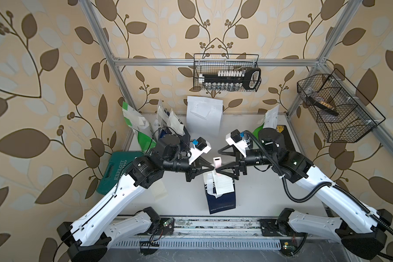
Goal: Staple the receipts to the bags
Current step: Staple the receipt to the takeout bag.
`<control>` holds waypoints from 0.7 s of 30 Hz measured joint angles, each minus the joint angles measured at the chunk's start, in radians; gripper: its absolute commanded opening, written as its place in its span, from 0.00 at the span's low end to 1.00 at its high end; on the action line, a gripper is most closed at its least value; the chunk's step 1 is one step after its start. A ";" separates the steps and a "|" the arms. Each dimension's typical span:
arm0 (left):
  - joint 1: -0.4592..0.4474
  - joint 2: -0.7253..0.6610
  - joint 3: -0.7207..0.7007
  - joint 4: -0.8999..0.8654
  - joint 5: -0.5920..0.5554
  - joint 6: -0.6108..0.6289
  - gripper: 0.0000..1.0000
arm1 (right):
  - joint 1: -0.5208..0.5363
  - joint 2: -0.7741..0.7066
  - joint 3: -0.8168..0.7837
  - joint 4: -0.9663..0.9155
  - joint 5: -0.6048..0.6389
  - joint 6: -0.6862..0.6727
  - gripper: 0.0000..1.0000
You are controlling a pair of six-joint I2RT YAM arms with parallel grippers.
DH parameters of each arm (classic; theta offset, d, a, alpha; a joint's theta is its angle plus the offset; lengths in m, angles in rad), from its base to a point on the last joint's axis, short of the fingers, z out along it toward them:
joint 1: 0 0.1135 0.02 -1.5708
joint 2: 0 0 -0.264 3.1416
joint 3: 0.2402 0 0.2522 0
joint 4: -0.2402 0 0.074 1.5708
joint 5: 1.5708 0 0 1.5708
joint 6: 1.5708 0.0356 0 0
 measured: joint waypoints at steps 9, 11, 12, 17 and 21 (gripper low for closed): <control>-0.004 0.000 0.007 0.005 -0.017 -0.023 0.00 | 0.008 0.029 -0.005 0.002 -0.056 -0.029 0.49; -0.003 0.001 0.011 0.008 -0.026 -0.028 0.00 | 0.013 0.029 -0.006 0.007 -0.077 -0.035 0.19; -0.003 0.002 0.014 0.006 -0.025 -0.033 0.00 | 0.014 0.028 -0.007 0.010 -0.080 -0.037 0.03; -0.003 0.000 0.017 0.000 -0.025 -0.046 0.00 | 0.011 0.013 -0.028 0.035 -0.086 -0.031 0.00; -0.003 -0.001 0.018 0.006 -0.021 -0.053 0.00 | 0.011 0.007 -0.035 0.051 -0.079 -0.024 0.53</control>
